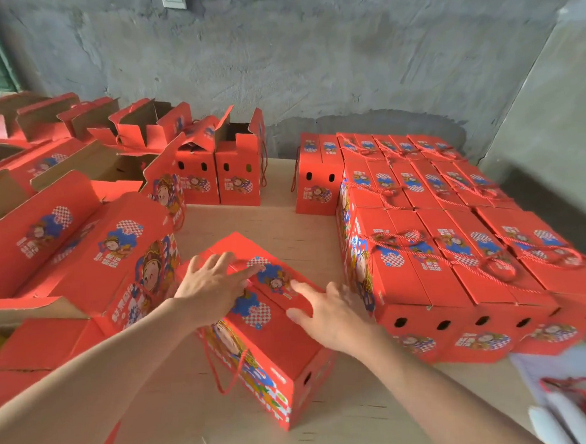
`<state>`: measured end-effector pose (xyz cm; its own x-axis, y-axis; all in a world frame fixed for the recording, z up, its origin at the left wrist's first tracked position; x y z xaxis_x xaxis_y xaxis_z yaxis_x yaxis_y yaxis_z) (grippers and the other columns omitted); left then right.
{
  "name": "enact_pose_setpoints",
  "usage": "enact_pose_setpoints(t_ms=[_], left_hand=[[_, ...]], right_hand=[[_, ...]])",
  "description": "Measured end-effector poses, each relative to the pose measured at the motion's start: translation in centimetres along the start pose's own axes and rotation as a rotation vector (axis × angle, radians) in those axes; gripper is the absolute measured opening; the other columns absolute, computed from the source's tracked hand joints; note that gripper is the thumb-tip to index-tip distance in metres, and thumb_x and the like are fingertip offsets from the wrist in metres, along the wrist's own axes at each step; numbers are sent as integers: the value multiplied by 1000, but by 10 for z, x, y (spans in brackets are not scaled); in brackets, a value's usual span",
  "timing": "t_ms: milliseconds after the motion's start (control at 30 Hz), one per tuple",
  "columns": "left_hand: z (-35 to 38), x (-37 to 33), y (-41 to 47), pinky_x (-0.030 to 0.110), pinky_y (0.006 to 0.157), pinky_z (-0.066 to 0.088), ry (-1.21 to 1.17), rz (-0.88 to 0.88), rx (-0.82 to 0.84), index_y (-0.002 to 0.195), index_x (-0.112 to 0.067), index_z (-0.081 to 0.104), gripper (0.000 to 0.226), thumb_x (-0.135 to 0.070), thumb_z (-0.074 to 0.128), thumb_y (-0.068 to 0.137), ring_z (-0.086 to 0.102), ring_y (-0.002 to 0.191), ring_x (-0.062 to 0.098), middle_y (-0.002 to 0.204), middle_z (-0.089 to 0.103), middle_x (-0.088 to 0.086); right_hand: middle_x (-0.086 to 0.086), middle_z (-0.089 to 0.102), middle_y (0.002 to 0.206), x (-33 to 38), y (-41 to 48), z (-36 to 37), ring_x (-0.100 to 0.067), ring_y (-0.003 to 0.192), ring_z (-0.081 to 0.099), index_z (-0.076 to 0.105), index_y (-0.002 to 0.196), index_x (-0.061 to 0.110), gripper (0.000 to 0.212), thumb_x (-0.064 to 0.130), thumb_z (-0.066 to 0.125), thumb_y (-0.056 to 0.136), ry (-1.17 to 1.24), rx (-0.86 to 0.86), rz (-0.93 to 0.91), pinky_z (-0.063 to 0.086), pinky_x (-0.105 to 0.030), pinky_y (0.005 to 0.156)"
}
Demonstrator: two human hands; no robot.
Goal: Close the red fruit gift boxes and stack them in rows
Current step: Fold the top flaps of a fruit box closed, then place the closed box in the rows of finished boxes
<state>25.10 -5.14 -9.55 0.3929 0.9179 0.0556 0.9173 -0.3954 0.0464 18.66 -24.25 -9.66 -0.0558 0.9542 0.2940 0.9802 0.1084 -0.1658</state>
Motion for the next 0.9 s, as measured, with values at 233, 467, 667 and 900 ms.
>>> enact_pose_setpoints(t_ms=[233, 467, 667, 900], left_hand=[[26, -33, 13, 49, 117, -5, -147, -80, 138, 143, -53, -3, 61, -72, 13, 88, -11, 146, 21, 159, -4, -3], [1, -39, -11, 46, 115, -1, -361, -189, -141, 146, -30, 31, 60, -57, 40, 93, 16, 145, 17, 154, 27, -1], [12, 7, -94, 30, 49, 31, -1121, -848, -606, 53, -10, 42, 33, -31, 44, 79, 38, 51, 21, 50, 44, 5], [86, -36, -130, 28, 56, 30, -1966, -1417, 130, 63, -12, 50, 40, -40, 55, 91, 48, 57, 21, 59, 54, 6]], right_hand=[[-24, 56, 120, 34, -27, 19, -39, 114, 50, 21, 143, 15, 70, 64, 27, 93, -184, -150, -29, 37, -47, 91], [-10, 55, 131, -2, -34, 13, -31, 118, 52, 24, 145, 28, 68, 67, 31, 90, 315, -102, 126, 41, -36, 94], [-13, 55, 134, -40, -31, 65, -28, 118, 56, 49, 135, 17, 69, 66, 29, 91, 1193, 269, 545, 45, -44, 101], [-17, 57, 118, 0, 18, 6, -24, 101, 55, 52, 119, 0, 29, 15, 57, 94, 1415, -42, 377, 46, -30, 80]])
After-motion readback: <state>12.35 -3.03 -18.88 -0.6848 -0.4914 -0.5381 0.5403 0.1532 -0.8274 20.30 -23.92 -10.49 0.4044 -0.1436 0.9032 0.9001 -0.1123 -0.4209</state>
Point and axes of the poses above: each hand's wrist, its own y-axis towards the middle knuckle, its own z-axis out of the palm, x = y × z, the point moved 6 cm from there along y, towards the middle knuckle
